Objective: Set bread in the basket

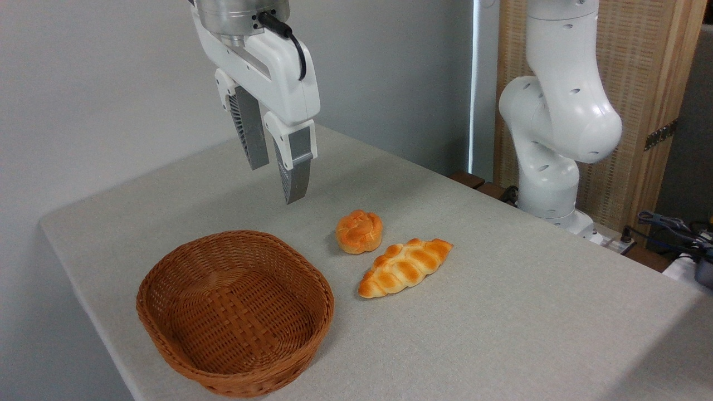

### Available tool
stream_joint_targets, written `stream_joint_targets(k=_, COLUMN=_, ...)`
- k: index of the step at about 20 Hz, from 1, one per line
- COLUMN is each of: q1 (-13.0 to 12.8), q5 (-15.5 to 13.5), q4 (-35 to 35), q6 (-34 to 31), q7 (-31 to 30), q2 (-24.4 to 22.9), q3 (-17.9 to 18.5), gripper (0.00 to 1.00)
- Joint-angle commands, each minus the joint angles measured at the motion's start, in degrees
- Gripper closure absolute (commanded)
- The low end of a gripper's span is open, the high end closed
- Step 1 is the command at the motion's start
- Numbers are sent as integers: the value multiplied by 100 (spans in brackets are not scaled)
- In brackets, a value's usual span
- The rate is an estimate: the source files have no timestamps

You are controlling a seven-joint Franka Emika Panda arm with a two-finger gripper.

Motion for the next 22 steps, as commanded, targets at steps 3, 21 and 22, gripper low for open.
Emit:
stream_joint_targets(k=3, q1=22, q5=32, q4=7, q6=-84, q7=-133, q2=-56, q3=9, gripper=0)
stream_joint_targets(k=21, q1=1244, q5=23, q4=7, q6=-76, q7=-468, q2=-39, q3=-1283, gripper=0)
stream_joint_targets(k=22, q1=1244, q5=23, q4=7, q6=-76, q7=-468, q2=-39, q3=-1292, gripper=0)
